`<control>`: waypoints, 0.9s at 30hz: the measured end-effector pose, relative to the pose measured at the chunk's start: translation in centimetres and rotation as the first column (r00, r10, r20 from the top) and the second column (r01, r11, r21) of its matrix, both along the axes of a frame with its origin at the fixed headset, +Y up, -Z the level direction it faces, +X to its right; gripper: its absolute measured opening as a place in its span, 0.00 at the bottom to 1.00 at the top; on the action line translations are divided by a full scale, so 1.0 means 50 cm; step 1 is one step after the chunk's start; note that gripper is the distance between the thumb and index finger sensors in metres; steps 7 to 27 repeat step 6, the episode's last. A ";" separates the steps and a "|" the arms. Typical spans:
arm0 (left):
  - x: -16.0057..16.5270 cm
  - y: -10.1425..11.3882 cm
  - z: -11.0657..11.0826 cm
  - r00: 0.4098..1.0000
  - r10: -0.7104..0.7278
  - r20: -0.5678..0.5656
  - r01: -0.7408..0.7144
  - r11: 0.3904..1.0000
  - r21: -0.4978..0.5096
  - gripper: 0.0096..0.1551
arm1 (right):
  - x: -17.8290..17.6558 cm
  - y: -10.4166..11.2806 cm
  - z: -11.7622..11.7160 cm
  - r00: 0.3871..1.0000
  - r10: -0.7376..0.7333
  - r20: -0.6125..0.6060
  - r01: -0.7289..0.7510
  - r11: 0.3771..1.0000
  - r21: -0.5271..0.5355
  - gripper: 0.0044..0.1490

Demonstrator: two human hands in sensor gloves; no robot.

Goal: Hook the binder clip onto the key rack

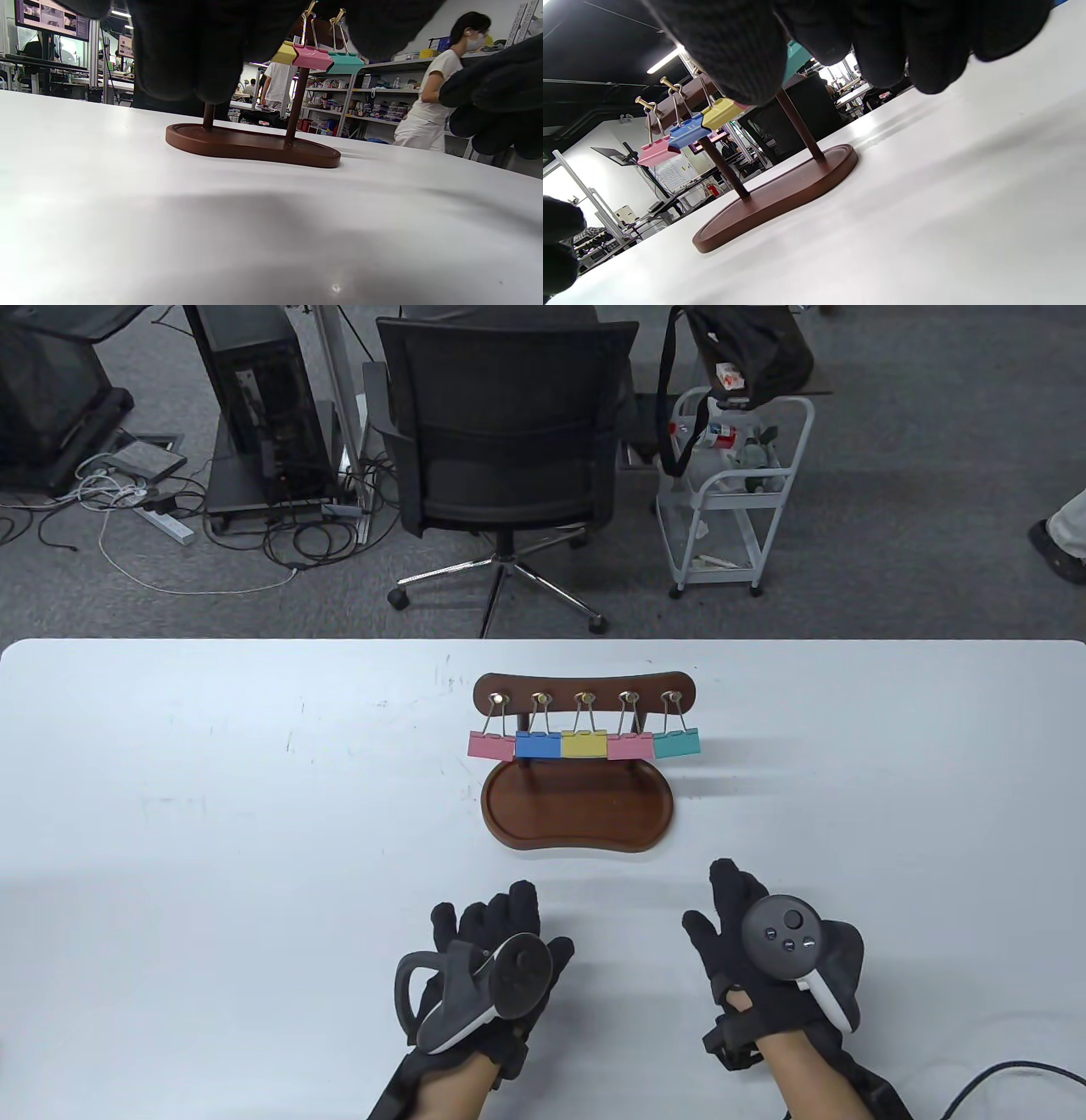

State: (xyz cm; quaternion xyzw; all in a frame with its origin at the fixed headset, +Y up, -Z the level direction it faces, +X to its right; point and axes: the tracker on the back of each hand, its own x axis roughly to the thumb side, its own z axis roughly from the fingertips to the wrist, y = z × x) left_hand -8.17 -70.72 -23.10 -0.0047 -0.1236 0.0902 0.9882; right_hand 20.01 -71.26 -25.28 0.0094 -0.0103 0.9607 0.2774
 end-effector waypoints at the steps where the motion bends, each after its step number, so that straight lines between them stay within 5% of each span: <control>1: -0.001 0.000 0.000 1.000 -0.002 -0.001 0.002 1.000 0.000 0.49 | 0.000 -0.002 -0.001 1.000 -0.001 0.000 0.001 1.000 -0.007 0.49; 27: -0.005 0.000 0.002 1.000 -0.011 -0.004 0.011 1.000 -0.004 0.49 | -0.002 -0.009 -0.005 1.000 -0.018 0.002 0.018 0.999 -0.038 0.49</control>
